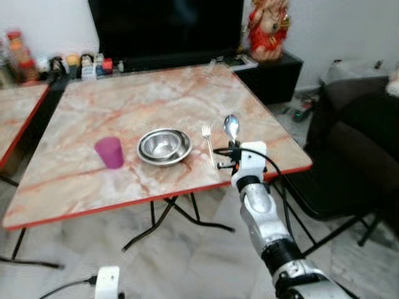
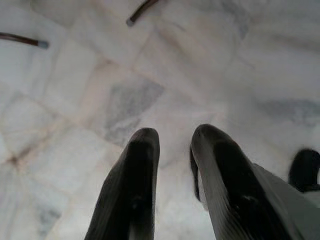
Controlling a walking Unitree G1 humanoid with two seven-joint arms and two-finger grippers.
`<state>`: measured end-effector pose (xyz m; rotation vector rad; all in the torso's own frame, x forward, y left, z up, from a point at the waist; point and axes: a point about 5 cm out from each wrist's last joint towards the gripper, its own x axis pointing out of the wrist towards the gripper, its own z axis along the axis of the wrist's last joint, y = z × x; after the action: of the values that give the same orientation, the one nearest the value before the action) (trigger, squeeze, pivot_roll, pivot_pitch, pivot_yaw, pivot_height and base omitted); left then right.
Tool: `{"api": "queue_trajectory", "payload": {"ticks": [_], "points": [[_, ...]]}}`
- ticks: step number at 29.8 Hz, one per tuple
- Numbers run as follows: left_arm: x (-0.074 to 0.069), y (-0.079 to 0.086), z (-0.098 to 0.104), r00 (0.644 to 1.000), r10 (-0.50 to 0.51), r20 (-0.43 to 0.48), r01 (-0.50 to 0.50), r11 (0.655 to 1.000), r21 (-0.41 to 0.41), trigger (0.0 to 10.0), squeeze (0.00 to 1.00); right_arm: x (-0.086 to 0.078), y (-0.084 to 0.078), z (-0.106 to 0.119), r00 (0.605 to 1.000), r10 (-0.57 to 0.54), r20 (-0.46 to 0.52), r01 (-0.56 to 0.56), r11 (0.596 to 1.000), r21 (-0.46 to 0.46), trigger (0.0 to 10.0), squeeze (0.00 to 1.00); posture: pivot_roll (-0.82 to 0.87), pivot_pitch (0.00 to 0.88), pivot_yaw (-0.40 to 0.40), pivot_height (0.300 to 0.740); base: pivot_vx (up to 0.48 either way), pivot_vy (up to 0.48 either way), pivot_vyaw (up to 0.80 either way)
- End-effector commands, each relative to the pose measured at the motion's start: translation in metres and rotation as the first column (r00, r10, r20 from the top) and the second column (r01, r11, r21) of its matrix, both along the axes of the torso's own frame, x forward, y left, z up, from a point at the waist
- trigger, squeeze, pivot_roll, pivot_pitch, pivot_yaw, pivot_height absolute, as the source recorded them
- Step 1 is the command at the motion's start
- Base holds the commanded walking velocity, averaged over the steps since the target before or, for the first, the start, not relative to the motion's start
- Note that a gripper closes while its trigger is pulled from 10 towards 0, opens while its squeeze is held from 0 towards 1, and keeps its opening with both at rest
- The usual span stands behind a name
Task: Setting the table
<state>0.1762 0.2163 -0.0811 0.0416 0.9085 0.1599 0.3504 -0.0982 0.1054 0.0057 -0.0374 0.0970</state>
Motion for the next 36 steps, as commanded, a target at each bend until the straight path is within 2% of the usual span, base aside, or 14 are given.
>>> {"api": "queue_trajectory", "payload": {"ticks": [1, 13, 19, 36], "points": [[0.0010, 0.0016, 0.0007, 1.000, -0.012, -0.004, 0.012, 1.000, 0.006, 10.0, 0.00, 0.0012, 0.0084, 0.0046, 1.000, 0.017, 0.013, -0.017, 1.000, 0.000, 10.0, 0.00, -0.02, 0.000, 0.025, 0.740, 0.266, 0.000, 0.00], [0.0013, 0.0015, 0.0008, 1.000, -0.006, -0.001, 0.006, 1.000, 0.003, 10.0, 0.00, 0.0022, 0.0080, 0.0068, 1.000, 0.011, 0.023, -0.011, 1.000, -0.015, 10.0, 0.00, -0.02, 0.000, 0.025, 0.740, 0.271, 0.000, 0.00], [0.0011, 0.0012, 0.0006, 1.000, -0.004, -0.001, 0.004, 1.000, 0.001, 10.0, 0.00, 0.0022, 0.0076, 0.0061, 1.000, 0.013, 0.018, -0.013, 1.000, -0.021, 10.0, 0.00, -0.01, 0.000, 0.024, 0.740, 0.274, 0.000, 0.80], [-0.0007, -0.0004, -0.0005, 1.000, 0.014, -0.004, -0.014, 1.000, -0.006, 10.0, 0.00, 0.0022, 0.0096, 0.0052, 1.000, 0.015, 0.007, -0.015, 1.000, -0.020, 10.0, 0.00, -0.01, 0.000, 0.015, 0.740, 0.271, 0.000, 0.00]]}}
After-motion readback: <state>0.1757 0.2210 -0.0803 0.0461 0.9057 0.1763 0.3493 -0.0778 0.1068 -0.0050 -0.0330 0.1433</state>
